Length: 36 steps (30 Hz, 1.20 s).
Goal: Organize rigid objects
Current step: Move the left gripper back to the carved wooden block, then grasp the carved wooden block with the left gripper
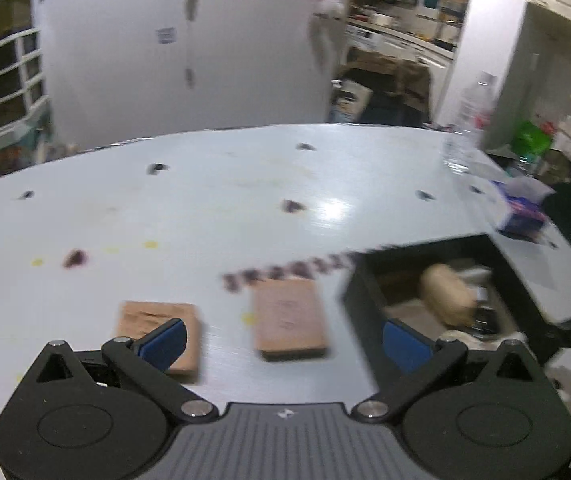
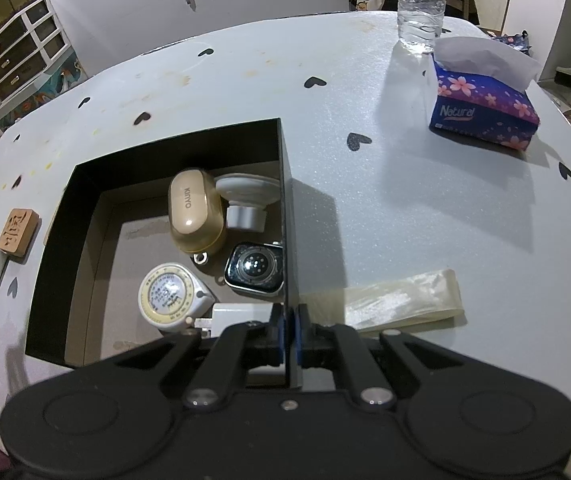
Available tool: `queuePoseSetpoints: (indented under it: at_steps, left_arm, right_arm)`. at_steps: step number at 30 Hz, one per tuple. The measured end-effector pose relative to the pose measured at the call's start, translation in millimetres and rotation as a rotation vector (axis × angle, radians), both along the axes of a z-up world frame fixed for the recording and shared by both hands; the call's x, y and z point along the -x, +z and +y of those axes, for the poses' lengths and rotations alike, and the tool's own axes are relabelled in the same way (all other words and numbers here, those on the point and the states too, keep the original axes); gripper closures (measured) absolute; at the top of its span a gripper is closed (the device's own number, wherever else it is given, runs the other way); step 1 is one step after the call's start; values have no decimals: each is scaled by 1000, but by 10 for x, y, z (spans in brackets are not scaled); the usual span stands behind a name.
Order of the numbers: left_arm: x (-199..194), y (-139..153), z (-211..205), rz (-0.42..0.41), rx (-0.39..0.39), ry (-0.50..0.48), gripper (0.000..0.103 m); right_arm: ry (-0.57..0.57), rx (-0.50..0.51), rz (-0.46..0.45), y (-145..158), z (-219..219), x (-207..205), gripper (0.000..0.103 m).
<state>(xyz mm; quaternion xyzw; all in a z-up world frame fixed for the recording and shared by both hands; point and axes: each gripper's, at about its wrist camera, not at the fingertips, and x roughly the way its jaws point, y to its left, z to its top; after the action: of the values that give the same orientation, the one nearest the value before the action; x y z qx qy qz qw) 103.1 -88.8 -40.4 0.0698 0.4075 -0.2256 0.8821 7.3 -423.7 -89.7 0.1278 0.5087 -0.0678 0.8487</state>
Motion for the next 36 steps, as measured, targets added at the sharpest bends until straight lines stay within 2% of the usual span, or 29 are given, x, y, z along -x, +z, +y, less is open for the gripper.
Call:
queuePoseSetpoints:
  at_steps: [7, 12, 17, 21, 28, 32, 36]
  left_arm:
    - [-494, -222, 314, 12, -113, 102, 0]
    - [-744, -455, 382, 43, -171, 115, 0]
    - [-879, -643, 345, 76, -227, 79, 5]
    - [-961, -752, 334, 107, -244, 75, 10]
    - [-982, -867, 315, 126, -254, 81, 11]
    - [-1010, -850, 326, 122, -203, 97, 27]
    - [-984, -832, 315, 122, -193, 114, 28]
  right_arm:
    - [-9, -2, -2, 0, -7, 9, 97]
    - [-12, -3, -2, -2, -12, 13, 97]
    - [-17, -11, -4, -4, -27, 18, 97]
    - [-21, -11, -3, -3, -25, 17, 97]
    - [-22, -12, -2, -4, -25, 16, 97]
    - [-21, -12, -2, -4, -25, 16, 97]
    - [-18, -10, -2, -6, -23, 13, 97]
